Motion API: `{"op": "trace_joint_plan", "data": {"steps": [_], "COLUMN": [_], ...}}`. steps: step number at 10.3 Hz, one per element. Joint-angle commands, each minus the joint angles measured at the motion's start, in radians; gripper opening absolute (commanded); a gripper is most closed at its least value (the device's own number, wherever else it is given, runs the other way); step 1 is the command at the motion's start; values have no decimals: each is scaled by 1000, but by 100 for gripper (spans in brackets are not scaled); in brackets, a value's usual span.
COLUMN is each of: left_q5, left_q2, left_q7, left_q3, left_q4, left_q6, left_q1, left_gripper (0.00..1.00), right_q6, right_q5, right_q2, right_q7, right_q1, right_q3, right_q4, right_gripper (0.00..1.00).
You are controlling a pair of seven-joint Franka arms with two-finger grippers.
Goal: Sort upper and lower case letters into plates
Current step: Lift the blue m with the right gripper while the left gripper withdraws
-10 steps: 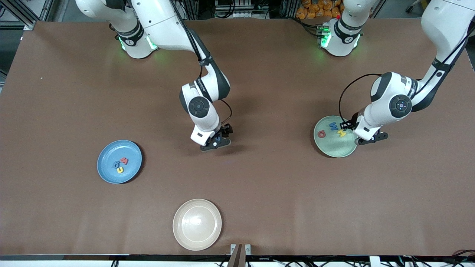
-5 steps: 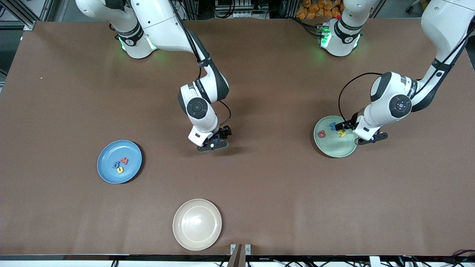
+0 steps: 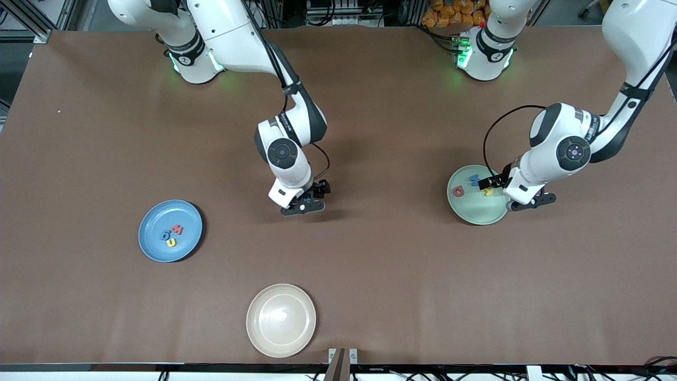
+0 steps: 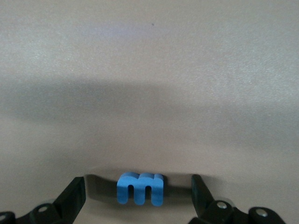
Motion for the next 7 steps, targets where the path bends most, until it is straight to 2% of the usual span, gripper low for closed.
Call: {"op": "trace_joint_plan", "data": {"steps": [1,4,6,7], "left_q5": [17,6,6,4], "left_q2": [-24,-24,-26,-26], "left_q7": [2,7,11,30], "left_q3": [-81,-148,-199,-239], "left_q4": [177,366,469,522], "left_q6": [-235,-380,-419,-498], "left_q1": [5,4,5,7], "left_gripper": [100,100,100,100], "right_q6": [8,10,10,11], "right_q5": [-44,-200,-202,-196], "right_q2": [-6,-4,-6,-9], "right_q7": [37,221,237,237], "right_q1": [14,40,39,33], "right_q3": [-18,-18,-15,-12], "right_q4": [-15,-10,-7,-7], "right_gripper": [100,100,100,100]}}
